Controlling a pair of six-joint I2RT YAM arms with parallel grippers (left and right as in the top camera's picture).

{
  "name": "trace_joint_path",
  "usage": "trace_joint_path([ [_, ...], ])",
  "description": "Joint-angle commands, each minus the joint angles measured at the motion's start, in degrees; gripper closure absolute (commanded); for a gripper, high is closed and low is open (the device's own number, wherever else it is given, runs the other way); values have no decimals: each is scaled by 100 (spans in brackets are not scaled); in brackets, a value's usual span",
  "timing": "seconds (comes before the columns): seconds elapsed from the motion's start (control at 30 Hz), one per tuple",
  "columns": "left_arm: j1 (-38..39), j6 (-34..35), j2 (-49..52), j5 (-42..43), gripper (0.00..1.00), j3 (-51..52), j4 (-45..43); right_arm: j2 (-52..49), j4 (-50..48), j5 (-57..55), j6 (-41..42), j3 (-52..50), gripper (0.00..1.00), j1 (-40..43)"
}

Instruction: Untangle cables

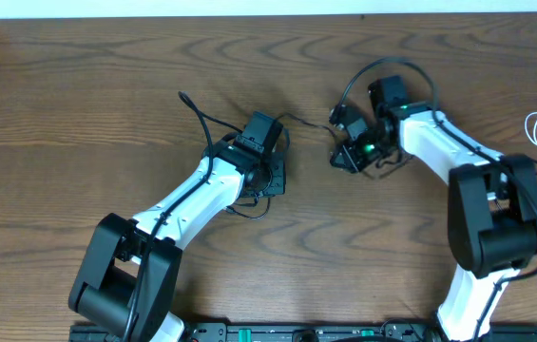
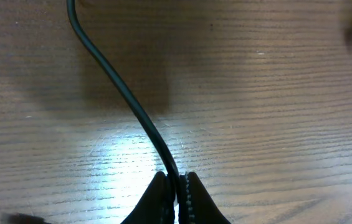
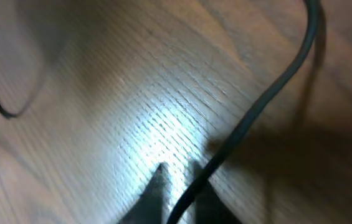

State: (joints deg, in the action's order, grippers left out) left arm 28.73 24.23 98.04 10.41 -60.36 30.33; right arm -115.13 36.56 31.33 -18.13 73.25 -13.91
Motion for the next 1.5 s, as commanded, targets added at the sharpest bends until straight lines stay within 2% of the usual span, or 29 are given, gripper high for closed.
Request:
trace_joint_path([
  [0.0,13,-63,37,7,92,15,7,11,-107,120,363,-17,99,4],
  [0.13,13,-66,37,9,92,15,7,238,-236,122,807,13,99,140],
  [0.17,13,-63,37,7,89,15,7,323,-264,122,901,28,99,192],
  [0.2,13,-63,37,7,83,15,7,437,-304,122,992,46,99,251],
  [0.23,13,-63,37,7,68,15,4,568,-352,122,1091,68,99,328],
  [0.27,13,-63,37,7,61,15,4,688,-387,120,1158,87,99,389],
  [0.3,13,-66,37,7,57,15,4,837,-457,116,1270,98,99,470],
  [0.43,11,-63,37,7,53,15,7,1567,-861,4,1873,101,99,927],
  [0.63,13,-63,37,7,52,15,7,2647,-1394,-710,2841,98,99,1906],
  [0.8,13,-63,37,7,52,15,4,3171,-1390,-1528,3324,98,99,2702],
  [1.17,13,-63,37,7,52,15,7,3139,-625,-2793,3654,76,99,3838],
  [1.37,13,-63,37,7,52,15,9,3139,-660,-3143,3679,76,99,4332],
  [1.47,13,-63,37,7,52,15,11,3139,-708,-3143,4059,76,99,4651],
])
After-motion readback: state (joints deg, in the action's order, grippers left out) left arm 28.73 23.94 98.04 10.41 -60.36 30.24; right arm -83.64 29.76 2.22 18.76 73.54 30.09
